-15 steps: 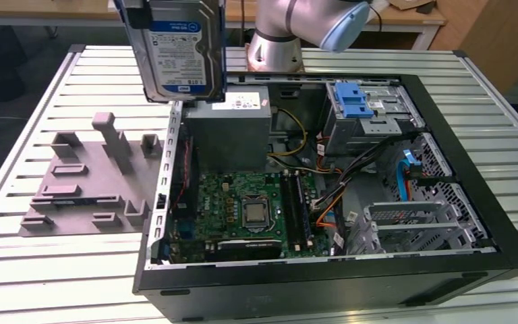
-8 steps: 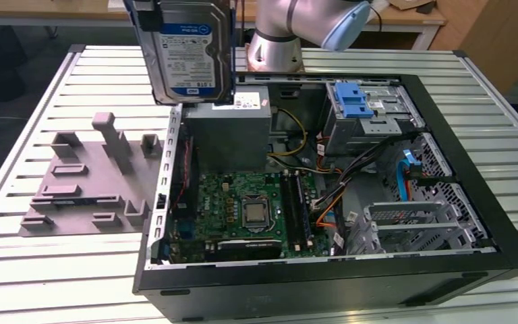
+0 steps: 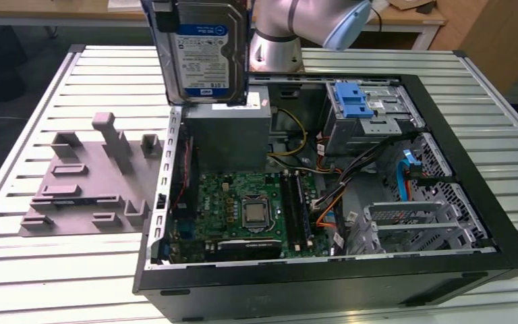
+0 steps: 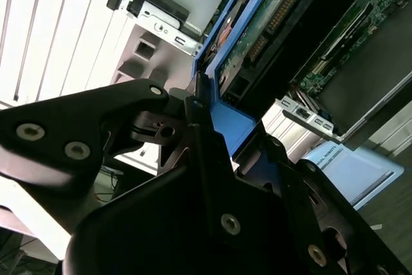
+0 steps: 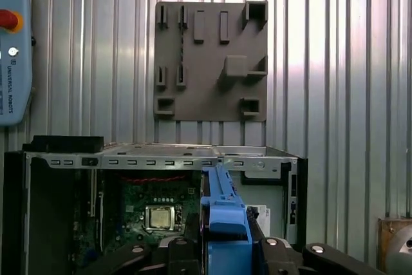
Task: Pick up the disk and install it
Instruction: 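Pick up the disk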
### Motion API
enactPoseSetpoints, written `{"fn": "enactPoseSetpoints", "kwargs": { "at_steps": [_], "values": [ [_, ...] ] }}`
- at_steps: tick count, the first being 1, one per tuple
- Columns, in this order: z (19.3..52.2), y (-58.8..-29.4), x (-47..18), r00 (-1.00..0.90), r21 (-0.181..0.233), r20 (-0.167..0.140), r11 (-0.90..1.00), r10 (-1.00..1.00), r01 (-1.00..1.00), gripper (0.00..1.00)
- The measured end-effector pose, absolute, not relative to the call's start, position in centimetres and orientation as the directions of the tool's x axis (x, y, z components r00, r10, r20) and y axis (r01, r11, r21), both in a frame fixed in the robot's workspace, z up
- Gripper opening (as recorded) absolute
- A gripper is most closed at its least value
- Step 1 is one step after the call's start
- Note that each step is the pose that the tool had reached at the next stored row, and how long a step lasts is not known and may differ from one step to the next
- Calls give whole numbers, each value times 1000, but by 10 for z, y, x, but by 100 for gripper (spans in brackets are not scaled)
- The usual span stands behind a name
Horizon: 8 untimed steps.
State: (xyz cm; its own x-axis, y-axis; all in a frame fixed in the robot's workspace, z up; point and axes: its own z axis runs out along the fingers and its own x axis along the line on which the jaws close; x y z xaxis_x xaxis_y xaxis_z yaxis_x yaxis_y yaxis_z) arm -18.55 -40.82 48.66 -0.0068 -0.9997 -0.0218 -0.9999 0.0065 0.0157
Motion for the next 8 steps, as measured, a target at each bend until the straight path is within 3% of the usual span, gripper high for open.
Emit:
{"fn": "enactPoseSetpoints", "kwargs": {
  "at_steps": [8],
  "values": [
    [487, -426, -184, -8, 16, -22, 8, -1000, -1000, 37]
  ]
}}
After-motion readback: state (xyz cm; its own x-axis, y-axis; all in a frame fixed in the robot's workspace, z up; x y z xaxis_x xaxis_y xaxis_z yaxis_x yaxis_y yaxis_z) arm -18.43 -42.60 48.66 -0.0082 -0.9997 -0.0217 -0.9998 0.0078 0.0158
